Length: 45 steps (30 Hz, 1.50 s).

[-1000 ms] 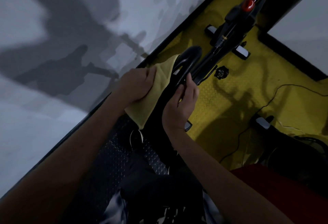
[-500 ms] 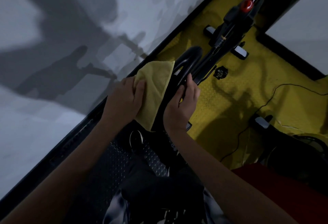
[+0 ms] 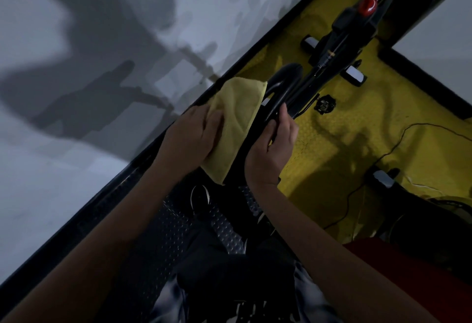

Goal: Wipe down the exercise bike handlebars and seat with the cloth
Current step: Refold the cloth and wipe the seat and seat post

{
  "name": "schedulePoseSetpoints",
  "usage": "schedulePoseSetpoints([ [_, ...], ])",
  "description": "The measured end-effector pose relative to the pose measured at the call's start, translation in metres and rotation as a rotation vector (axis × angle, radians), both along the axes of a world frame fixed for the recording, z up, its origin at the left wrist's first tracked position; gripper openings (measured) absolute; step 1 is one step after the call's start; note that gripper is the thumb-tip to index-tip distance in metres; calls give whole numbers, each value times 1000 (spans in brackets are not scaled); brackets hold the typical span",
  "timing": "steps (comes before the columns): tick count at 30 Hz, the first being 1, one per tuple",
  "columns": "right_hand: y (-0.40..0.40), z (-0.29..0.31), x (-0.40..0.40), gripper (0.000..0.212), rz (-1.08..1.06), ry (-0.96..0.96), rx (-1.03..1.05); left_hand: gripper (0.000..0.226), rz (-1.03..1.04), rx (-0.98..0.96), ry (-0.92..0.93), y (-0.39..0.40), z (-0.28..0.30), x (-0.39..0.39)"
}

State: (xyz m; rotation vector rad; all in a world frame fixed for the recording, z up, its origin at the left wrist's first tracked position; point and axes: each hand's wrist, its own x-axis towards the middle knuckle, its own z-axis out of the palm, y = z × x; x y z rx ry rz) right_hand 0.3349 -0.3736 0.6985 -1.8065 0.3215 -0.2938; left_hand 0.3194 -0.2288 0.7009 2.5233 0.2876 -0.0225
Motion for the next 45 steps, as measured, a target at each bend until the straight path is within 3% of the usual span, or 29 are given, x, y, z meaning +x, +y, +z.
schedulePoseSetpoints([
  [6, 1, 0, -1, 40, 14, -12, 3, 43, 14, 83, -3, -8, 7, 13],
  [13, 0, 0, 0, 41, 13, -15, 17, 58, -133, 177, 264, -23, 13, 77],
  [19, 0, 0, 0, 41, 22, 5, 1, 46, -77, 92, -39, -5, 8, 14],
  [24, 1, 0, 0, 40, 10, -10, -5, 45, 0, 115, -10, -6, 8, 5],
  [28, 0, 0, 1, 40, 25, -9, 8, 50, -103, 207, 61, -28, 13, 55],
  [32, -1, 1, 0, 41, 29, -18, 9, 54, -147, 123, 105, -37, 13, 80],
  [36, -1, 0, 0, 40, 22, -7, 11, 53, -147, 184, 100, -19, 8, 51],
  [42, 0, -4, 0, 39, 9, -25, -22, 52, -14, -39, -10, 4, 5, -15],
  [45, 1, -4, 0, 39, 5, -20, 0, 57, 3, 46, -26, -5, 5, -4],
])
